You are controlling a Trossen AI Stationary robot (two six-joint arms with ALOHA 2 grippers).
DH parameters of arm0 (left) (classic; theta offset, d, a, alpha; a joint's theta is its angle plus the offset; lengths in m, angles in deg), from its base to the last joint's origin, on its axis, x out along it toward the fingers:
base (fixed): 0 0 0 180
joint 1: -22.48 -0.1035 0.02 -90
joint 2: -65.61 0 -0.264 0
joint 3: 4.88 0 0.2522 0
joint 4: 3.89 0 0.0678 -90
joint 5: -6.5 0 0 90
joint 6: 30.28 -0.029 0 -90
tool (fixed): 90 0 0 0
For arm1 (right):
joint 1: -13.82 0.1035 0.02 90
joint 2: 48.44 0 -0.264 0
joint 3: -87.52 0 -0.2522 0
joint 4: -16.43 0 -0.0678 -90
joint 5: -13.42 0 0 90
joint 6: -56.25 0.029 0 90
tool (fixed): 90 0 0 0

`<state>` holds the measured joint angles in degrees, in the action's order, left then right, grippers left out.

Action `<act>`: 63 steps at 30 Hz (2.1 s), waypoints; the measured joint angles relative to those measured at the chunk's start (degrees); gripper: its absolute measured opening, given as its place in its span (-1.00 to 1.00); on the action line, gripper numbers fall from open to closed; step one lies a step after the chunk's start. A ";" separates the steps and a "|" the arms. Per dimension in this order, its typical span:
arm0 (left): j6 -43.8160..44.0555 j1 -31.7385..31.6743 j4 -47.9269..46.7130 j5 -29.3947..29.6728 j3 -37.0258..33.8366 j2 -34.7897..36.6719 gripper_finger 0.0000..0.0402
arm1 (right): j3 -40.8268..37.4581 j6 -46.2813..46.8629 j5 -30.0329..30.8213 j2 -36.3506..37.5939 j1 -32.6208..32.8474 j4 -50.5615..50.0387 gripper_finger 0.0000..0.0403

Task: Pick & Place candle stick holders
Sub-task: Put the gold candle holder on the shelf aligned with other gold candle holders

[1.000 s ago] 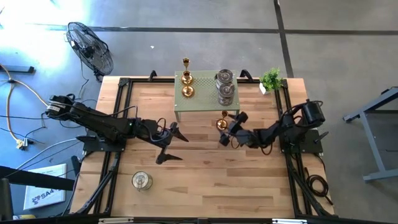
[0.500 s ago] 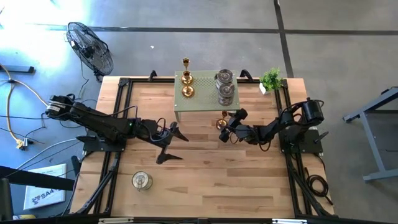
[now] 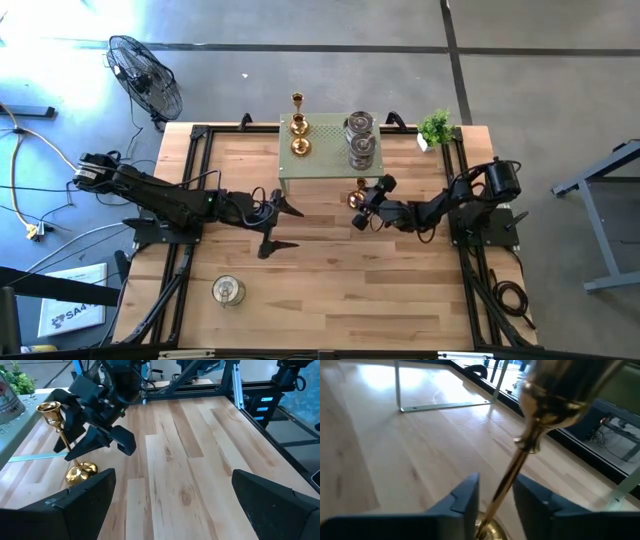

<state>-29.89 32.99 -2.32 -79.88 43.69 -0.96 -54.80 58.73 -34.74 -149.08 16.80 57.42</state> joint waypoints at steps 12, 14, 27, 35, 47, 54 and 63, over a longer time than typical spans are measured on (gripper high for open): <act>0.13 0.02 0.00 0.06 0.00 0.00 0.95 | 0.09 -0.16 -0.43 0.17 3.34 0.27 -0.84; 0.12 0.00 0.00 0.07 0.00 0.00 0.95 | 0.04 -0.16 -0.62 0.58 4.28 0.14 -0.87; -1.73 0.00 8.40 0.17 -0.05 -3.33 0.95 | 3.29 -5.98 -1.88 8.18 11.97 -2.41 -0.96; -7.26 0.00 32.04 1.98 -0.04 -14.39 0.95 | 9.80 -9.82 -1.69 9.88 13.21 -10.80 -0.91; -6.65 -0.60 45.59 13.31 2.02 -22.97 0.95 | 13.84 -12.93 -3.69 9.88 13.21 -13.43 -0.91; -4.08 -3.06 38.99 6.54 8.67 -26.35 0.95 | 14.03 -13.46 -6.25 9.88 13.12 -13.36 -0.96; -4.44 -3.39 34.91 5.86 13.24 -26.40 0.95 | 14.01 -13.49 -5.71 9.88 13.17 -13.37 -0.93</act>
<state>-34.33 29.60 32.59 -74.03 56.93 -27.36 -40.79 45.23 -40.45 -139.20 29.96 44.06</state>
